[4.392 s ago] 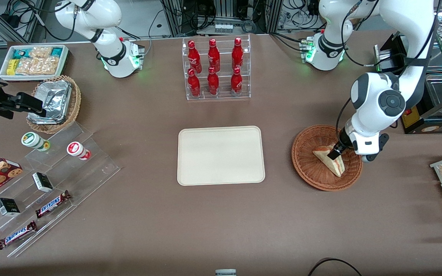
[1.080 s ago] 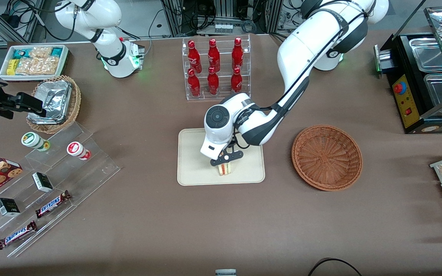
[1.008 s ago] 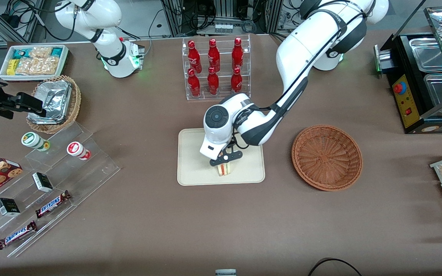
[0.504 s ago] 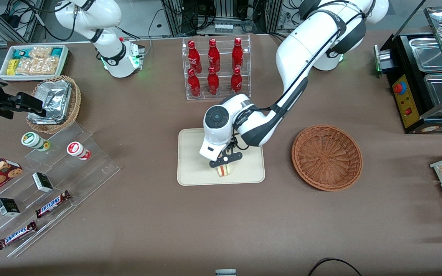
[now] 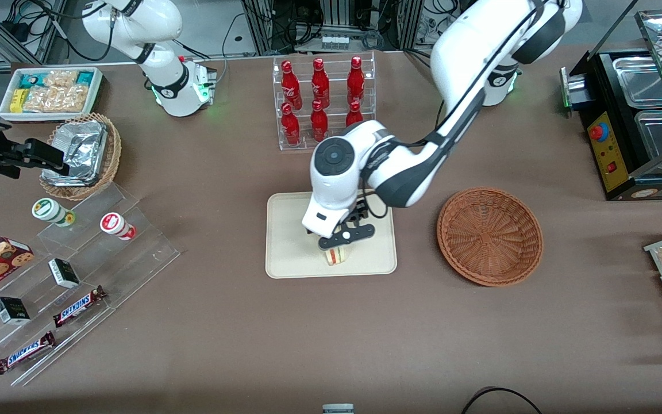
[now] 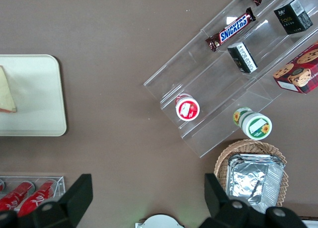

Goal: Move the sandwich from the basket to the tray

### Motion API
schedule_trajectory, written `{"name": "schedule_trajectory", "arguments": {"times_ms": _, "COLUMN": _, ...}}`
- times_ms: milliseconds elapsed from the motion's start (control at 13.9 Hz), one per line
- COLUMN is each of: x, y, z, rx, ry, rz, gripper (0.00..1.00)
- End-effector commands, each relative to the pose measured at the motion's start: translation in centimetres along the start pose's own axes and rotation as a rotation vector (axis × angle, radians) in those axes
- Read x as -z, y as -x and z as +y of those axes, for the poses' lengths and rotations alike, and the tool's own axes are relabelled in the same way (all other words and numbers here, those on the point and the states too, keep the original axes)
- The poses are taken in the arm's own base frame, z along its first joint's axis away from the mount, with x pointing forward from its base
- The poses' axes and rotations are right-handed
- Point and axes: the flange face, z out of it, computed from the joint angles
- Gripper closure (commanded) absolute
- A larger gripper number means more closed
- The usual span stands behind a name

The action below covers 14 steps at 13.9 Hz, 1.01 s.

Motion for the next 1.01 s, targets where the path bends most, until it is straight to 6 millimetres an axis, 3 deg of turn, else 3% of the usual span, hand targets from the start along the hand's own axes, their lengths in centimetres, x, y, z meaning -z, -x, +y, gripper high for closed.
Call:
{"name": "schedule_trajectory", "arguments": {"times_ms": 0, "x": 3.4, "y": -2.8, "z": -3.7, "rx": -0.106, "ry": -0.012, "rz": -0.036, "gripper": 0.0}}
{"name": "schedule_trajectory", "arguments": {"times_ms": 216, "x": 6.7, "y": -6.0, "z": -7.9, "rx": -0.203, "ry": -0.048, "rz": -0.041, "gripper": 0.0}}
{"name": "schedule_trajectory", "arguments": {"times_ms": 432, "x": 9.4, "y": -10.6, "z": -15.1, "rx": -0.093, "ry": -0.061, "rz": -0.127, "gripper": 0.0}}
{"name": "schedule_trajectory", "arguments": {"times_ms": 576, "x": 10.7, "y": -11.7, "z": -18.9, "rx": -0.13, "ry": -0.094, "rz": -0.145, "gripper": 0.0}}
{"name": "schedule_trajectory", "arguments": {"times_ms": 720, "x": 11.1, "y": -12.1, "z": -20.9, "rx": -0.165, "ry": -0.108, "rz": -0.145, "gripper": 0.0}}
{"name": "schedule_trajectory", "arguments": {"times_ms": 936, "x": 11.1, "y": -11.7, "z": -21.9, "rx": -0.163, "ry": -0.124, "rz": -0.145, "gripper": 0.0}}
